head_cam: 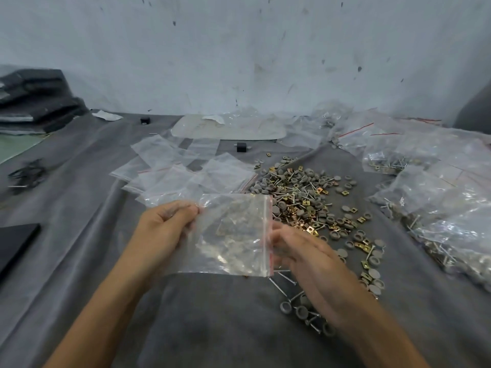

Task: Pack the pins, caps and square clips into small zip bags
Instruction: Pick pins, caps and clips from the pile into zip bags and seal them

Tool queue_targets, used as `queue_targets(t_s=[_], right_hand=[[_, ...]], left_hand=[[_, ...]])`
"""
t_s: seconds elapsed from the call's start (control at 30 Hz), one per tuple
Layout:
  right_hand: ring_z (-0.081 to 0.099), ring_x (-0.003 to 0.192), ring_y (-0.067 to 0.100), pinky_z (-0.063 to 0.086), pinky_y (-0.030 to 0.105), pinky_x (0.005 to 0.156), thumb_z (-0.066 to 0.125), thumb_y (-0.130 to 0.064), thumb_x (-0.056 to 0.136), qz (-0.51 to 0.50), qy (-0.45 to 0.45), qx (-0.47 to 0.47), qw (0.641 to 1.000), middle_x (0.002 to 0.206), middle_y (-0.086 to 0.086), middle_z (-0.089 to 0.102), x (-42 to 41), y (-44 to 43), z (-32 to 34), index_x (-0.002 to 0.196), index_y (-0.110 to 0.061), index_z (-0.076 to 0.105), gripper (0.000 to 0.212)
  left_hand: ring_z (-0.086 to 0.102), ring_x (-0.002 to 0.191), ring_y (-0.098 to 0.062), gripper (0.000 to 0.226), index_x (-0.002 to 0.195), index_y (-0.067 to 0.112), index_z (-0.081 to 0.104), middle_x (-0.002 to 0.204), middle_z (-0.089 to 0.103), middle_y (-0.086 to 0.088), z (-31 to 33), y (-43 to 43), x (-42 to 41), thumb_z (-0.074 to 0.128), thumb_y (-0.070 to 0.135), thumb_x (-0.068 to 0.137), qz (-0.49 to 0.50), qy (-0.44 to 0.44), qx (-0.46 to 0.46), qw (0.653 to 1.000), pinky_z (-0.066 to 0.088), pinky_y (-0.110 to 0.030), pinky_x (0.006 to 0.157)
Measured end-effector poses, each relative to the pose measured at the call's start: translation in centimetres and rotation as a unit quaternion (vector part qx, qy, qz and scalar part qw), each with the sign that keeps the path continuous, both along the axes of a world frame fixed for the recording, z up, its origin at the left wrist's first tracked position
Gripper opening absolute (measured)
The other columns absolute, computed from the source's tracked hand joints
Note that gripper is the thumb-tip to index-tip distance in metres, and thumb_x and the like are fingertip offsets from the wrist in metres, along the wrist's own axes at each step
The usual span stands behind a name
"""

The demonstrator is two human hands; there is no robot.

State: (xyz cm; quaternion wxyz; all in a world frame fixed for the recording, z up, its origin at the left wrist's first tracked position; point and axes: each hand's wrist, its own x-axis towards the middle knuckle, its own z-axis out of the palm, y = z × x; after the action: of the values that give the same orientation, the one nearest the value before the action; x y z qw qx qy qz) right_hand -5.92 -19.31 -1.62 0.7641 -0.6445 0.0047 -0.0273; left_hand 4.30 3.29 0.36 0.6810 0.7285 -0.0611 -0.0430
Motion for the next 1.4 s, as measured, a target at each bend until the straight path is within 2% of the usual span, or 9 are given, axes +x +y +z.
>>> queue_targets(t_s=[0.17, 0.27, 0.37, 0.43, 0.5, 0.63, 0.87, 1.2, 1.4], right_hand=[[0.068, 0.092, 0.025, 0.056, 0.035, 0.083, 0.046, -0.048, 0.095, 0.071, 0.024, 0.015, 0.997, 0.105, 0.015, 0.075, -0.1, 0.4, -0.3, 0.106, -0.006, 0.078, 0.054], [0.067, 0.088, 0.019, 0.055, 0.03, 0.074, 0.047, -0.029, 0.09, 0.057, 0.023, -0.067, 0.996, 0.098, 0.007, 0.075, 0.0, 0.5, -0.6, 0.115, -0.019, 0.077, 0.04], [0.068, 0.087, 0.013, 0.055, 0.029, 0.073, 0.045, -0.024, 0.086, 0.044, 0.012, -0.2, 0.979, 0.101, -0.013, 0.073, -0.2, 0.7, -0.8, 0.133, -0.039, 0.063, 0.053], [0.063, 0.085, -0.009, 0.049, 0.011, 0.075, 0.043, -0.021, 0.087, 0.058, -0.019, -0.258, 0.964, 0.094, -0.035, 0.068, -0.6, 1.2, -0.8, 0.139, -0.045, 0.051, 0.058], [0.053, 0.115, -0.019, 0.04, 0.006, 0.096, 0.043, -0.015, 0.09, 0.055, -0.056, -0.319, 0.944, 0.117, -0.045, 0.058, -0.9, 1.3, -0.9, 0.146, -0.039, 0.044, 0.061], [0.039, 0.135, -0.008, 0.029, 0.015, 0.114, 0.041, -0.015, 0.09, 0.044, -0.098, -0.426, 0.898, 0.147, -0.028, 0.047, -1.0, 1.3, -1.2, 0.15, -0.034, 0.043, 0.064], [0.046, 0.125, 0.011, 0.039, 0.028, 0.109, 0.043, -0.013, 0.089, 0.054, -0.153, -0.541, 0.825, 0.147, -0.012, 0.051, -1.3, 1.8, -2.3, 0.153, -0.025, 0.042, 0.064], [0.041, 0.133, 0.002, 0.033, 0.023, 0.113, 0.041, -0.02, 0.097, 0.039, -0.148, -0.504, 0.85, 0.149, -0.014, 0.051, -0.9, 1.7, -2.3, 0.152, -0.027, 0.043, 0.056], [0.046, 0.109, 0.007, 0.036, 0.022, 0.097, 0.046, -0.017, 0.101, 0.018, -0.124, -0.538, 0.834, 0.108, -0.017, 0.058, -0.7, 0.9, -2.2, 0.151, -0.029, 0.045, 0.051]], left_hand=[[0.068, 0.09, -0.013, 0.009, 0.099, 0.032, 0.078, 0.098, 0.078, 0.004, -0.4, -0.1, 0.0, 0.072, 0.027, 0.094, 0.062, -0.086, 0.182, 0.977, 0.053, -0.026, 0.081], [0.047, 0.124, -0.026, 0.052, 0.135, 0.03, 0.059, 0.134, 0.057, -0.002, -0.6, -0.4, -0.9, 0.074, 0.043, 0.087, 0.173, -0.221, 0.388, 0.878, 0.034, -0.043, 0.106], [0.05, 0.101, 0.004, 0.058, 0.127, 0.04, 0.06, 0.11, 0.058, 0.019, -0.1, -1.2, -2.6, 0.074, 0.065, 0.077, 0.078, -0.284, 0.307, 0.905, 0.04, -0.017, 0.088], [0.052, 0.091, 0.009, 0.071, 0.127, 0.052, 0.054, 0.102, 0.054, 0.026, -0.4, -2.0, -3.9, 0.064, 0.085, 0.066, -0.07, -0.23, 0.319, 0.917, 0.038, -0.014, 0.071], [0.054, 0.086, 0.006, 0.072, 0.13, 0.058, 0.047, 0.102, 0.053, 0.027, -1.2, -2.4, -4.3, 0.059, 0.087, 0.065, -0.132, -0.231, 0.362, 0.893, 0.039, -0.017, 0.066], [0.057, 0.073, 0.002, 0.052, 0.126, 0.05, 0.053, 0.089, 0.062, 0.024, -1.2, -2.2, -3.8, 0.057, 0.058, 0.075, -0.093, -0.228, 0.376, 0.893, 0.046, -0.028, 0.067], [0.064, 0.083, -0.006, 0.044, 0.126, 0.051, 0.042, 0.077, 0.064, 0.02, -1.5, -2.3, -4.1, 0.045, 0.057, 0.083, -0.056, -0.256, 0.455, 0.851, 0.051, -0.034, 0.073], [0.067, 0.09, -0.017, 0.056, 0.143, 0.05, 0.025, 0.087, 0.07, 0.012, -1.6, -2.6, -3.9, 0.048, 0.053, 0.093, -0.096, -0.256, 0.51, 0.815, 0.05, -0.036, 0.073], [0.066, 0.076, -0.025, 0.041, 0.13, 0.049, 0.044, 0.075, 0.067, 0.009, -0.2, -1.8, -3.5, 0.047, 0.036, 0.092, 0.0, -0.281, 0.442, 0.852, 0.051, -0.039, 0.066]])
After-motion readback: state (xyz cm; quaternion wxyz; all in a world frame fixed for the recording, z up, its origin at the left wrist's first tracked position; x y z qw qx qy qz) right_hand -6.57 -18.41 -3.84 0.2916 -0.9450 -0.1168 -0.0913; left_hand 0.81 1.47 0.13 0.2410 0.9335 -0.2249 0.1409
